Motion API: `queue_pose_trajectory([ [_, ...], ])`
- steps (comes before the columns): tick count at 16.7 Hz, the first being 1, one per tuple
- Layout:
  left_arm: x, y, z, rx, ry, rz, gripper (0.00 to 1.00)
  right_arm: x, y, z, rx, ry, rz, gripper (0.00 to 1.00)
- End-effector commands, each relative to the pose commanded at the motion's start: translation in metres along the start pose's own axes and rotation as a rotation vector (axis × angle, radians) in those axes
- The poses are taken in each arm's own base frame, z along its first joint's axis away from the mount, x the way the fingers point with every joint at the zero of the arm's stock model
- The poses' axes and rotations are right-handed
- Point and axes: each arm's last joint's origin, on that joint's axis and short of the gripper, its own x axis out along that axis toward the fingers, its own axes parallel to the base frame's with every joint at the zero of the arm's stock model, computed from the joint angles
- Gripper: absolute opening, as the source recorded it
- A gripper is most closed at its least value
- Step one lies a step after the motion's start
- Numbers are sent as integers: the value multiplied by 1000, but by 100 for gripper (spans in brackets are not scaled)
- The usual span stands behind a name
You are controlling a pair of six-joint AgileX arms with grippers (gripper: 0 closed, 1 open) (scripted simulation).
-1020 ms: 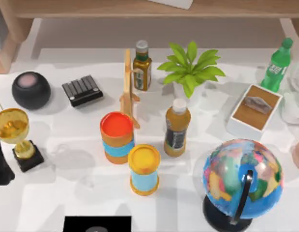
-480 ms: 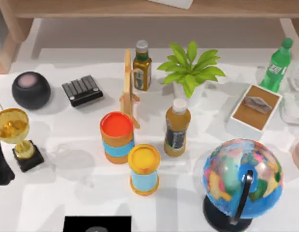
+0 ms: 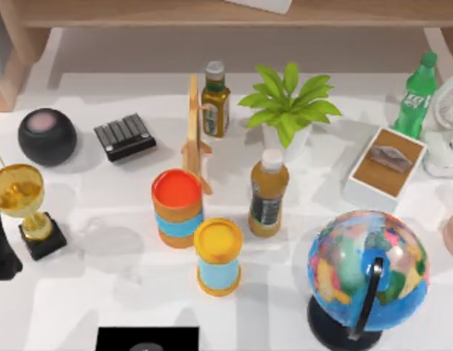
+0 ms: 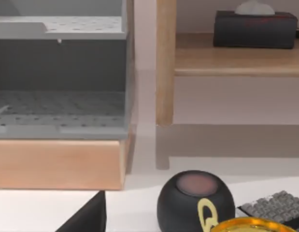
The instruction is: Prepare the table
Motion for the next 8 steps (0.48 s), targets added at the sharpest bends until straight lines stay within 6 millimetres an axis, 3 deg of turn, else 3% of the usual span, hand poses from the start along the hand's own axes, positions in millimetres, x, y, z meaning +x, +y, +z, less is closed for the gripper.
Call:
queue_pose_trajectory([
  [5, 0, 0, 0, 0, 0, 0, 100, 0, -2, 1, 0, -4, -7, 0],
  [8, 0, 0, 0, 0, 0, 0, 100, 18, -2, 2, 0, -5, -6, 0],
])
